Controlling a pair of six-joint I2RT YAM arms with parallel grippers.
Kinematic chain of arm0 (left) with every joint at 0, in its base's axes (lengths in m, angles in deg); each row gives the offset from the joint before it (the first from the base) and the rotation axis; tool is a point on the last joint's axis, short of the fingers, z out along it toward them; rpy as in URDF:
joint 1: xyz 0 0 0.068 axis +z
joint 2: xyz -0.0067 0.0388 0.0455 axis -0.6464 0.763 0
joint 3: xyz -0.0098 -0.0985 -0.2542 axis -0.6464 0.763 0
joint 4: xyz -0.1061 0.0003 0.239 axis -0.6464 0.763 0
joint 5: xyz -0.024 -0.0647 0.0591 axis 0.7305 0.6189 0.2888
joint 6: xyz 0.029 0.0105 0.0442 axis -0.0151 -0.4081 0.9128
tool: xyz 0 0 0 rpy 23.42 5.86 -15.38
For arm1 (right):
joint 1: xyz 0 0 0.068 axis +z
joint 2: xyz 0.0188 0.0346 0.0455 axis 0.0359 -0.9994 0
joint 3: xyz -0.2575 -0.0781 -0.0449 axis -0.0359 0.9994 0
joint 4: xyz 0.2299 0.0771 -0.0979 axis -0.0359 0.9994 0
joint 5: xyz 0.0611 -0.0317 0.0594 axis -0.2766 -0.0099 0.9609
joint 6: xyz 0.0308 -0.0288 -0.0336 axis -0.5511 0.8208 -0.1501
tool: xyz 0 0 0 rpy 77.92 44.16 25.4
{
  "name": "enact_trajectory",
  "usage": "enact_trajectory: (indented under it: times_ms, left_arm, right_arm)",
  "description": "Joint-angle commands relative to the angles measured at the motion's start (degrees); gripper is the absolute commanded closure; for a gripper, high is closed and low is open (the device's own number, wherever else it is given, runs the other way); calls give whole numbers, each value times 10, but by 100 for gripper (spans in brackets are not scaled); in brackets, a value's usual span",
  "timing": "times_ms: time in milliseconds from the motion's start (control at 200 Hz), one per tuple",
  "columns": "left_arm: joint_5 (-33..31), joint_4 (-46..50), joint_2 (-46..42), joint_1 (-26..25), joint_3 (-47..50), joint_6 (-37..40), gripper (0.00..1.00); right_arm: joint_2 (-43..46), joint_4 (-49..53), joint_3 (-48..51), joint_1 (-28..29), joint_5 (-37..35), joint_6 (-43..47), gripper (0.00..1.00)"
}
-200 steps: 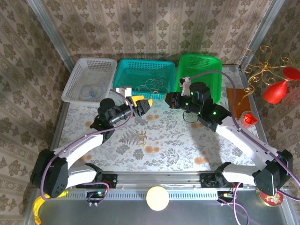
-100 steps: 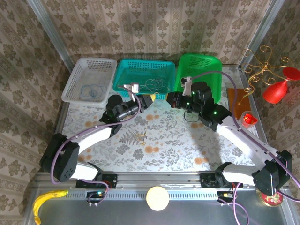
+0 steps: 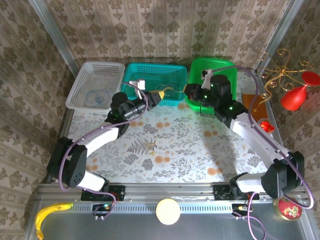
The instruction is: Untangle the cables
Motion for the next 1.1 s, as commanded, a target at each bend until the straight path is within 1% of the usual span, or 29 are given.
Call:
enact_trajectory:
  times_ms: [0,15,30,80,100,130,195,315,405,490,640,675,775,880,945,965,1095]
  left_arm:
    - [22,-21,29,23,-49,-17,52]
    - [22,-21,32,26,-54,-19,46]
    - [22,-23,36,29,-59,-21,42]
    - [22,-26,52,33,-75,-29,29]
    - [22,-28,59,50,-82,-32,24]
    - [38,-31,69,59,-91,-37,17]
    - [43,-33,89,76,-113,-43,1]
    - [56,-33,130,104,-153,-54,0]
    - [62,-33,152,121,-175,-57,0]
    - [63,-18,160,138,-190,-49,0]
    - [62,24,161,156,-204,-20,0]
    - [62,40,160,160,-208,-8,0]
    - [55,130,157,167,-226,40,0]
    - [38,215,154,174,-239,81,0]
    - [30,270,149,174,-250,111,0]
    - [11,286,148,173,-253,120,0]
    - [-21,364,141,169,-264,156,0]
  right_arm:
    - [-33,-22,-47,-10,10,15,100]
    - [-43,-19,-53,-11,8,19,100]
    - [-48,-17,-60,-12,7,23,100]
    - [-66,-7,-81,-19,4,33,100]
    - [-74,-2,-88,-22,1,37,100]
    - [-83,4,-102,-27,-4,46,100]
    - [-103,27,-130,-35,-28,71,100]
    - [-143,80,-189,-41,-94,126,100]
    - [-168,100,-215,-46,-135,151,100]
    - [-185,103,-229,-51,-154,164,100]
    - [-211,109,-250,-59,-157,178,100]
    - [-213,108,-250,-61,-157,180,100]
    - [-216,106,-243,-66,-167,188,100]
    - [-220,116,-239,-73,-194,202,100]
    - [-222,125,-238,-76,-222,209,100]
    - [-222,127,-237,-77,-232,213,100]
    - [-234,156,-244,-78,-294,235,100]
